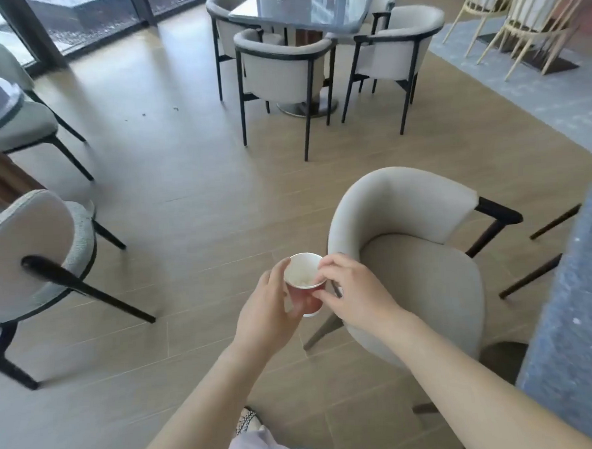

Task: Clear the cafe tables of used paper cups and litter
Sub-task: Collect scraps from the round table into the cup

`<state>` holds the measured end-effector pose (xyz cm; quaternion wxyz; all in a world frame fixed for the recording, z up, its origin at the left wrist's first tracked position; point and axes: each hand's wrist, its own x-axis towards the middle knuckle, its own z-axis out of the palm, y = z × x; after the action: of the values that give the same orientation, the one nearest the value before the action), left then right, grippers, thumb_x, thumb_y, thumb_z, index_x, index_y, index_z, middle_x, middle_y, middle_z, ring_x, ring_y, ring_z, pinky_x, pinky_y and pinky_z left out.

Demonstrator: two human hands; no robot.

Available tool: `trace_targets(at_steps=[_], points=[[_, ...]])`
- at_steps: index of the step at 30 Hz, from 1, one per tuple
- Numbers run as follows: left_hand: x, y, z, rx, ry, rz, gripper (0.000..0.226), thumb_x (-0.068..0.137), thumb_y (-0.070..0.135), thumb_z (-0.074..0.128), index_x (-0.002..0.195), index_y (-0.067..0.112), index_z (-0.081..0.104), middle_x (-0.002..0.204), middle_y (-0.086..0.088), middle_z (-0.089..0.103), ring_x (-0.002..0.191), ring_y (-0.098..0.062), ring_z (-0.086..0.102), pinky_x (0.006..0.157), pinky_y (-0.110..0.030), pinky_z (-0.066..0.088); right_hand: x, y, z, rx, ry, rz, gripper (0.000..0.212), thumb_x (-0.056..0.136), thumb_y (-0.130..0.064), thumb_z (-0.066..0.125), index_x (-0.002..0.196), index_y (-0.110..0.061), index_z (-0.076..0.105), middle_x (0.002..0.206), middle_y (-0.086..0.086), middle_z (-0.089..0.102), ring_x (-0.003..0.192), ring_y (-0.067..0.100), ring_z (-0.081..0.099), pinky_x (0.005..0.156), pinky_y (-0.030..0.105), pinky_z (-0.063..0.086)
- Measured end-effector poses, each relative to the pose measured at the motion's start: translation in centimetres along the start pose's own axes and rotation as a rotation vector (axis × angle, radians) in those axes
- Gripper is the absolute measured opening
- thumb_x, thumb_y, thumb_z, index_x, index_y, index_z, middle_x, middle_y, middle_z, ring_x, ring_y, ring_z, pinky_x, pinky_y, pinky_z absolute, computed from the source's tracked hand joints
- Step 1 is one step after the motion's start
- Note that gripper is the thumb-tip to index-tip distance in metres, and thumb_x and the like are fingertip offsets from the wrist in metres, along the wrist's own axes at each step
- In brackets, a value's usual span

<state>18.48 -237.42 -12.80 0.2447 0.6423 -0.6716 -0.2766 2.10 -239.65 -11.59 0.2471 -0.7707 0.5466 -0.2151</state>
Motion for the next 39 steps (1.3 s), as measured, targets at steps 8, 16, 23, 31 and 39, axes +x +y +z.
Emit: trace_targets(at_steps=[8, 16, 23, 31, 39], points=[[4.0, -10.0, -11.2, 0.061, 0.129, -0.115, 0.048, 0.09, 0.037, 0.052, 0.134, 0.027, 0.038, 0.122, 0.012, 0.05, 0.091, -0.004, 0.057, 0.073, -0.025, 0.047, 11.2, -9.1, 7.8, 0.042, -0.048, -0.135, 0.008, 0.079, -0.022, 0.069, 0.086, -0.019, 0.065, 0.104, -0.009, 0.055, 0.085, 0.004, 0.047, 0.069, 0.015, 0.031], [4.9, -16.9, -18.4, 0.022, 0.238, -0.213, 0.046, 0.084, 0.046, 0.051, 0.127, 0.035, 0.042, 0.113, 0.017, 0.053, 0.085, 0.0, 0.059, 0.075, -0.03, 0.051, 18.1, -15.8, 13.6, 0.085, -0.148, -0.265, 0.009, 0.081, -0.016, 0.066, 0.09, -0.015, 0.067, 0.103, -0.004, 0.056, 0.087, 0.007, 0.049, 0.071, 0.01, 0.029], [7.1, -21.3, -22.1, 0.013, 0.33, -0.306, 0.049, 0.084, 0.035, 0.058, 0.13, 0.03, 0.042, 0.116, 0.011, 0.054, 0.087, -0.006, 0.06, 0.077, -0.034, 0.052, 24.4, -19.6, 16.9, 0.102, -0.206, -0.367, 0.009, 0.08, -0.015, 0.067, 0.089, -0.015, 0.067, 0.103, -0.004, 0.058, 0.079, 0.003, 0.044, 0.07, 0.012, 0.031], [14.9, -26.1, -27.1, 0.021, 0.36, -0.39, 0.031, 0.082, 0.034, 0.063, 0.112, 0.028, 0.057, 0.113, 0.012, 0.054, 0.091, -0.006, 0.057, 0.078, -0.032, 0.05, 35.6, -22.3, 19.3, 0.163, -0.285, -0.448, 0.011, 0.081, -0.009, 0.064, 0.091, -0.012, 0.069, 0.104, 0.0, 0.058, 0.094, 0.012, 0.053, 0.082, 0.02, 0.042], [26.5, -27.6, -30.1, 0.068, 0.348, -0.385, 0.018, 0.079, 0.036, 0.065, 0.089, 0.024, 0.055, 0.102, 0.012, 0.054, 0.09, -0.008, 0.056, 0.077, -0.032, 0.048, 47.9, -20.4, 18.8, 0.145, -0.325, -0.457, 0.01, 0.082, -0.011, 0.065, 0.09, -0.014, 0.069, 0.103, -0.004, 0.057, 0.094, 0.01, 0.054, 0.078, 0.014, 0.038]])
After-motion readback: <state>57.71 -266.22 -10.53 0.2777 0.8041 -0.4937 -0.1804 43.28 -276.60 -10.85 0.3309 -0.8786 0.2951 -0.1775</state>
